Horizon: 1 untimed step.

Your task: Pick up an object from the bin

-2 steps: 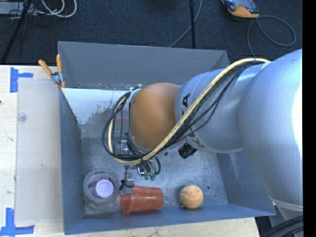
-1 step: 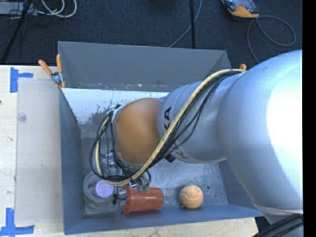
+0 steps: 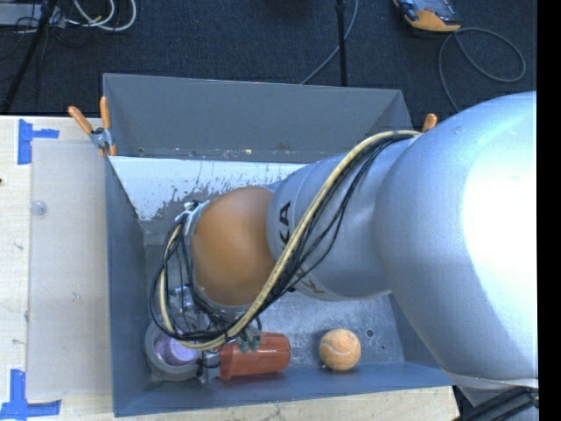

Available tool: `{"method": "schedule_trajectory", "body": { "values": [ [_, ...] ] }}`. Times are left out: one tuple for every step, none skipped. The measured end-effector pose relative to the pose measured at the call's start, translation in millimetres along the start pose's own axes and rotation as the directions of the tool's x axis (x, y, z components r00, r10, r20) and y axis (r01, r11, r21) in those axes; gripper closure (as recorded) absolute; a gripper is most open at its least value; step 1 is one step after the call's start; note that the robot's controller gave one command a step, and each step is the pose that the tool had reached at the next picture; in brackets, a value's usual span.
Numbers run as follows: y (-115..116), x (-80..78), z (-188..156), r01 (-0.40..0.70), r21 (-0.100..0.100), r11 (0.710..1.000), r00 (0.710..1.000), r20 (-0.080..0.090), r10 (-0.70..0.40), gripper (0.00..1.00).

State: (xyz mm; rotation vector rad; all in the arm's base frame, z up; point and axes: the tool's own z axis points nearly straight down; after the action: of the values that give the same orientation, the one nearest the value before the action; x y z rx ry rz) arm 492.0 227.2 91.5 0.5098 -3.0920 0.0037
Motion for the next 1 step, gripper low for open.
{"method": "schedule_trajectory", "body": {
  "values": [
    [10.0,3.4,-7.7,0.15,0.005,0.989,0.989,0.006,-0.15,0.0]
  ]
}}
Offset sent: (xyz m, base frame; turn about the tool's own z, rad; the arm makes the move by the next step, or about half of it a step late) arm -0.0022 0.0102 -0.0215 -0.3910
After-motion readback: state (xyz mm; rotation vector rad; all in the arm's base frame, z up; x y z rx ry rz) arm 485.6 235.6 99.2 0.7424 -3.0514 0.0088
